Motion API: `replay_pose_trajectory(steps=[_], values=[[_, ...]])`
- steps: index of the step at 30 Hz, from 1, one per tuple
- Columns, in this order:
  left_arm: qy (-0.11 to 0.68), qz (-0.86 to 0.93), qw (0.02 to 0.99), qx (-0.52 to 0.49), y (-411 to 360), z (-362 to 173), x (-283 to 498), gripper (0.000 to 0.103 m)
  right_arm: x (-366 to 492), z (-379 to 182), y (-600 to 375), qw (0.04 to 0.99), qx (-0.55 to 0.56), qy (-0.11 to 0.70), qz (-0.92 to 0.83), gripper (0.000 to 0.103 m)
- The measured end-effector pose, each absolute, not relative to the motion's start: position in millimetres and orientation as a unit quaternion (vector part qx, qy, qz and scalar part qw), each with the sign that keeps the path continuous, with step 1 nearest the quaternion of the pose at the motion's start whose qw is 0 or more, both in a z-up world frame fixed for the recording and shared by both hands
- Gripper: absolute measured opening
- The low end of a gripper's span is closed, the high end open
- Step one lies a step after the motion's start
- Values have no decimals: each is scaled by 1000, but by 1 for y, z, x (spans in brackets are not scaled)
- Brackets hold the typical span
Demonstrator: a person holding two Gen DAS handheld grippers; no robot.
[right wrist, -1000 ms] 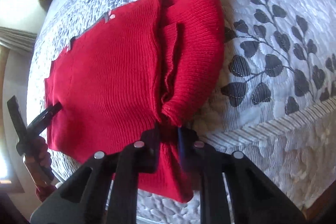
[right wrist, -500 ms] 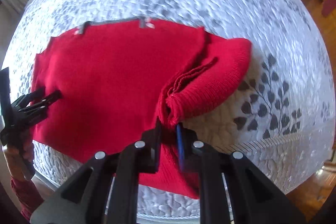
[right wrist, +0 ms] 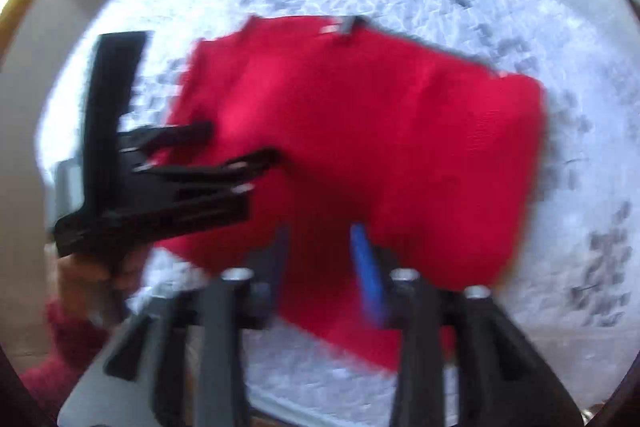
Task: Fold small clothes
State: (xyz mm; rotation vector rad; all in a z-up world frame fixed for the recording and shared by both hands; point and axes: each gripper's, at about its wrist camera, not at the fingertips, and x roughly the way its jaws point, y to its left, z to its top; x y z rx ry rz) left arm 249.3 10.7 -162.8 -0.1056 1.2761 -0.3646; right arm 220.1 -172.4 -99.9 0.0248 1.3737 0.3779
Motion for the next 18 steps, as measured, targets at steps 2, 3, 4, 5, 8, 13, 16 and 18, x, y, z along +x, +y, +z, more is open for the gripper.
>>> replay_pose_trajectory(steps=[2, 3, 4, 5, 8, 13, 16, 18], values=[[593, -174, 784, -64, 14, -163, 251, 85, 211, -87, -178, 775, -16, 610, 164, 43], [593, -177, 782, -74, 17, -163, 251, 85, 206, -82, -183, 781, -23, 603, 161, 49], [593, -178, 781, -81, 18, -163, 252, 85, 201, -80, -186, 784, -26, 599, 159, 57], [594, -179, 780, -87, 20, -163, 252, 85, 194, -77, -188, 786, -33, 597, 159, 59], [593, -180, 779, -94, 22, -162, 251, 85, 169, -86, -194, 781, -63, 601, 158, 60], [590, -172, 786, -73, 16, -161, 249, 85, 136, -118, -183, 768, -107, 611, 158, 60], [587, -170, 789, -60, 11, -162, 248, 87, 130, -135, -179, 768, -119, 612, 150, 60], [586, -168, 791, -49, 7, -163, 249, 88, 132, -144, -179, 767, -119, 614, 144, 58]])
